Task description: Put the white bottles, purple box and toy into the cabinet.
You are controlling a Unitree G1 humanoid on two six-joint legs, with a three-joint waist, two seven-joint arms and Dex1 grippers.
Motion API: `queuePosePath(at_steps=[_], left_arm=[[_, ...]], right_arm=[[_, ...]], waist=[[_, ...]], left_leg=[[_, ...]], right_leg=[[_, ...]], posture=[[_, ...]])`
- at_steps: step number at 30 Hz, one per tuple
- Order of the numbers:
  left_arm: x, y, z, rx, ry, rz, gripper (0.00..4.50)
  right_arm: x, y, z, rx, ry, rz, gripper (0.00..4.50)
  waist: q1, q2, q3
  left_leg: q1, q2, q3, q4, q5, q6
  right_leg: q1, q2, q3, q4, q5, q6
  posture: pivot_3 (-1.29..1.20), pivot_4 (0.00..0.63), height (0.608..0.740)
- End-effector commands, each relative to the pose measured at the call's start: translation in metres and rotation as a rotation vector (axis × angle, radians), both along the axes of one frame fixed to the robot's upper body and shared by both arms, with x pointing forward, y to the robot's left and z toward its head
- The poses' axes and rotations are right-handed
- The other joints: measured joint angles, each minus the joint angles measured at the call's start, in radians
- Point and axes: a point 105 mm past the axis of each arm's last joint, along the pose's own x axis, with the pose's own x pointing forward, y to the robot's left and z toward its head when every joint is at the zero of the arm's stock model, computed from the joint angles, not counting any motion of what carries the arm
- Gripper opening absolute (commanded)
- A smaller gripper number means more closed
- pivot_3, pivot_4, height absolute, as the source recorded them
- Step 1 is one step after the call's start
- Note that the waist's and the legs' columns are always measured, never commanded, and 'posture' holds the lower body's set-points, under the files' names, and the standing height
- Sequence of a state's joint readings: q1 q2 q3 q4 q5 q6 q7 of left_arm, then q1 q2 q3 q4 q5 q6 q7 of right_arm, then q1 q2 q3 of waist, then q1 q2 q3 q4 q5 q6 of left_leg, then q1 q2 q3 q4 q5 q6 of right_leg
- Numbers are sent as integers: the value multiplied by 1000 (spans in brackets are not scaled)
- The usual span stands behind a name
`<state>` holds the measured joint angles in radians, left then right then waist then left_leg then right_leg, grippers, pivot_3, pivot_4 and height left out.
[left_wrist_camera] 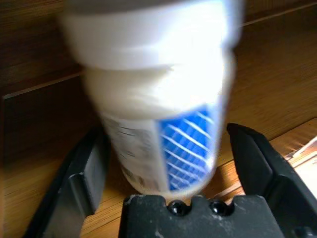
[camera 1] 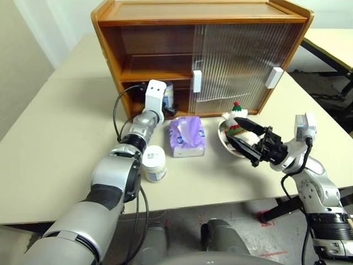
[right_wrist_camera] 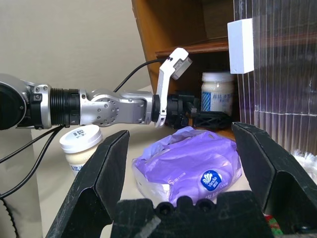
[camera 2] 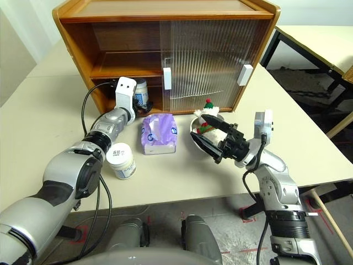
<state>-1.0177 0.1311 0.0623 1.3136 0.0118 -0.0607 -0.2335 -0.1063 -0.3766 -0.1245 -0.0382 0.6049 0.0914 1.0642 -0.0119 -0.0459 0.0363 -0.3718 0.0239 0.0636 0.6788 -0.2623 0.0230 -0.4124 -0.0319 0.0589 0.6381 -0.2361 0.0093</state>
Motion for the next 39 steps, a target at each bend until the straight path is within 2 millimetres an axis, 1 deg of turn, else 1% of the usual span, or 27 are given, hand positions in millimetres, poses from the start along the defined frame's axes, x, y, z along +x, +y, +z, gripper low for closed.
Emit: queuePosePath(at_steps=[1, 11, 15, 20, 23, 30, 32, 34, 39], left_arm=[[1, -4, 3, 0, 6, -12, 4475], [-1, 5, -1, -26, 15, -13, 4475], [-5, 3, -3, -38, 7, -58, 4475], [-9, 0, 1, -73, -12, -140, 4475], [-10, 6, 6, -88, -24, -156, 4475], [-19, 20, 7, -97, -9, -164, 4475], [-22, 25, 8, -102, -15, -157, 4099], [-25, 29, 9, -108, -16, -144, 3541], [-26, 35, 13, -97, -31, -99, 1592]], right_arm=[[-2, 5, 4, -5, -5, 15, 4500], [0, 9, 8, -4, -5, 27, 4500], [1, 11, 6, -4, 1, 41, 4500], [3, 16, 6, 4, 1, 76, 4500], [5, 19, 6, 7, -2, 90, 4500], [9, 20, 3, 6, -4, 105, 4500], [9, 20, 1, 2, -2, 109, 4500], [9, 20, -1, 1, -2, 113, 4500], [9, 21, -4, -4, -4, 127, 4500]], waist=[[0, 0, 0], [1, 0, 0], [1, 0, 0], [3, 0, 0], [4, 0, 0], [4, 0, 0], [5, 0, 0], [6, 0, 0], [12, 0, 0]], left_leg=[[0, 0, 0, 0, 0, 0], [1, -1, 0, 1, 0, 0], [1, -1, 0, 1, 0, 0], [1, -1, 0, 1, 0, 0], [1, -1, -1, 1, 0, 0], [1, 3, -1, 1, 0, 1], [1, 3, -1, 1, 1, 1], [1, 3, -1, 1, 1, 1], [1, 3, -1, 1, 1, 1]], right_leg=[[0, 0, 0, 1, 0, 0], [0, 0, 0, 3, 0, 0], [0, 0, 0, 2, 0, 0], [0, 0, 1, 3, 0, 0], [0, 0, 1, 3, 0, 0], [0, 0, 1, 4, 0, 0], [0, 0, 1, 4, 0, 0], [0, 0, 1, 4, 0, 0], [0, -1, 1, 4, 0, 0]], posture=[[14, 0, 740], [31, 0, 740], [38, 0, 740], [59, 0, 740], [69, 0, 740], [78, 0, 740], [81, 0, 740], [84, 0, 740], [83, 0, 740]])
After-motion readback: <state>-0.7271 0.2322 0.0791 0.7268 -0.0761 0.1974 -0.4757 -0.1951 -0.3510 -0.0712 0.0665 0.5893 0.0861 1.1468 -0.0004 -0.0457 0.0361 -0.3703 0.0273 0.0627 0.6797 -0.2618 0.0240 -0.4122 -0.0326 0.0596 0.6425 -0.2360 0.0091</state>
